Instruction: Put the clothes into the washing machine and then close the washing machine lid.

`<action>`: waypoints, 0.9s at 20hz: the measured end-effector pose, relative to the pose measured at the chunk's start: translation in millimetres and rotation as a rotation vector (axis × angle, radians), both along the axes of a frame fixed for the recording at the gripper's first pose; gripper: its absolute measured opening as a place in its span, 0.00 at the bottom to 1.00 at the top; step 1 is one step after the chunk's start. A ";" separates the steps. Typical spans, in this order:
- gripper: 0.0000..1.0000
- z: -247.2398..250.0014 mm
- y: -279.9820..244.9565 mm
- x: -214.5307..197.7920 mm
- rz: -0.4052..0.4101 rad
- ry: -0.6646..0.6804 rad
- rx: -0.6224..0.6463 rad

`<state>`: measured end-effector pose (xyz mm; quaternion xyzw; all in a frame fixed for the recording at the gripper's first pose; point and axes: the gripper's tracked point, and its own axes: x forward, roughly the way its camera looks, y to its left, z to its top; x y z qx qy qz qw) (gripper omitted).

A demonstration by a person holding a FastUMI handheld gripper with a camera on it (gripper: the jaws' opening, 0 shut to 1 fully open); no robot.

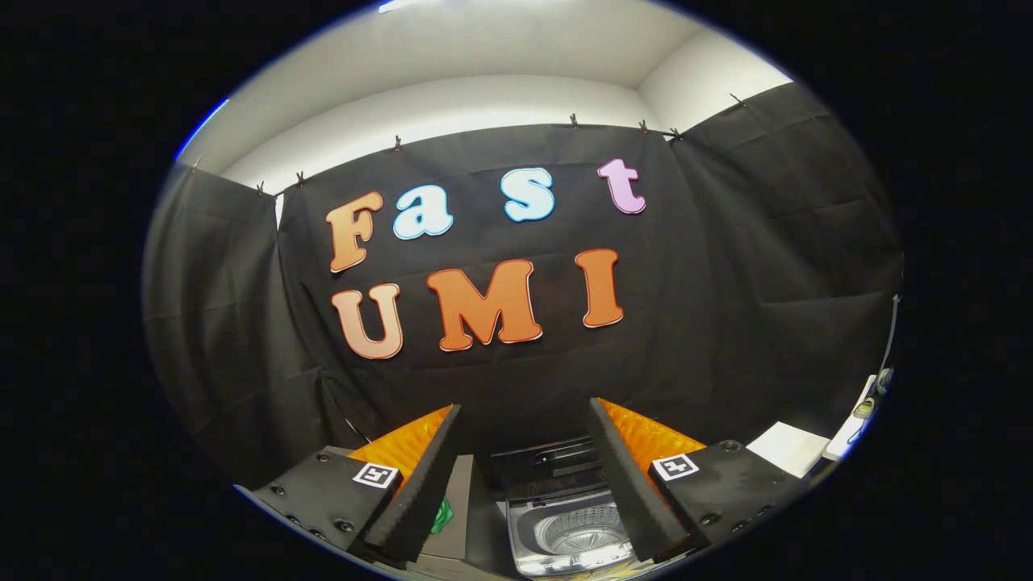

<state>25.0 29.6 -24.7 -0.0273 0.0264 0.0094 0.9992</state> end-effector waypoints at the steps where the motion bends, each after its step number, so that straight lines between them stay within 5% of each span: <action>1: 0.99 -4.0 6.1 2.8 0.009 0.008 -0.003; 18: 0.99 -139.7 156.3 75.9 0.236 0.227 -0.065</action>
